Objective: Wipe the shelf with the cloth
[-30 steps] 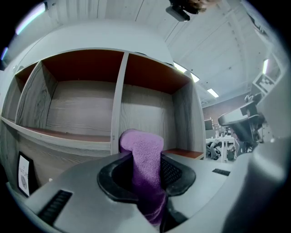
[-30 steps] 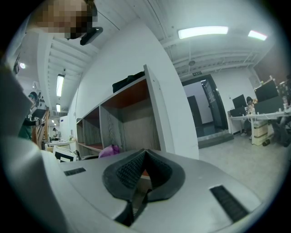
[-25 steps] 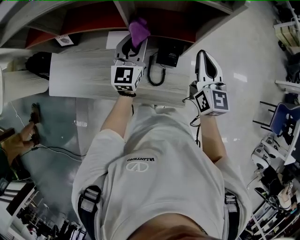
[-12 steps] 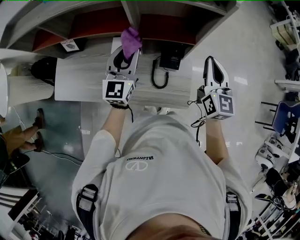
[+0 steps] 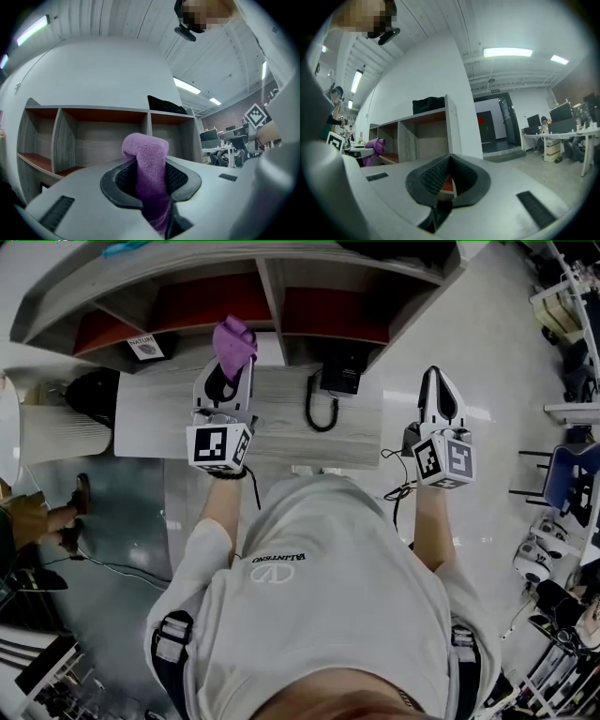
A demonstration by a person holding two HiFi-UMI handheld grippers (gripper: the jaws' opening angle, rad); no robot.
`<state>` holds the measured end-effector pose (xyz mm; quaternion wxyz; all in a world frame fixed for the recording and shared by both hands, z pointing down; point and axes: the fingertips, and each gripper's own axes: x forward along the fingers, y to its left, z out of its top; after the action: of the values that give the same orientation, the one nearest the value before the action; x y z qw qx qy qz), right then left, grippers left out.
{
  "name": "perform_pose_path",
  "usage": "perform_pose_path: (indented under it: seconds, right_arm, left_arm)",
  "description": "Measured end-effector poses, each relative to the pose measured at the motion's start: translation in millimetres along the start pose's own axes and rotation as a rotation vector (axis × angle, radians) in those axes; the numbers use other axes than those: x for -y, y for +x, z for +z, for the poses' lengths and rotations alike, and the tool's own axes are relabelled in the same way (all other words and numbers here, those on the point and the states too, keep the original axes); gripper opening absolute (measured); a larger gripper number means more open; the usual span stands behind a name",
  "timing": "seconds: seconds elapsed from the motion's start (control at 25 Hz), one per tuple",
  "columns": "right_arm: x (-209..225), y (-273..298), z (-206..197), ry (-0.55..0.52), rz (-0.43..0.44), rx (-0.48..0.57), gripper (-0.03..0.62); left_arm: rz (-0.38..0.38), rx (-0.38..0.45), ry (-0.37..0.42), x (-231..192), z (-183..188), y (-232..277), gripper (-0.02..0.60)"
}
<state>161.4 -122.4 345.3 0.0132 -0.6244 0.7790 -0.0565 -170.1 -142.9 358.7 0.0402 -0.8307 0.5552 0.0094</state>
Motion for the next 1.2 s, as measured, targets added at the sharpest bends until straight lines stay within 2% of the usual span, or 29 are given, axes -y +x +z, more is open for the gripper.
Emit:
perform_pose_path:
  seconds: [0.4,0.68,1.2]
  right_arm:
    - [15.4,-5.1,10.7,0.004,-0.045,0.022,0.0]
    - [29.2,-12.3,13.9,0.008,-0.07,0.026,0.0]
    - [36.7,-18.3,9.3,0.021,-0.082,0.018,0.0]
  left_arm:
    - [-0.013,0.04,-0.022,-3.8,15.7,1.4,0.106]
    - [0.013,0.055,-0.023,-10.2,23.3,1.5,0.106]
    - [-0.002,0.033,-0.021,-10.0,14.1,2.2,0.106]
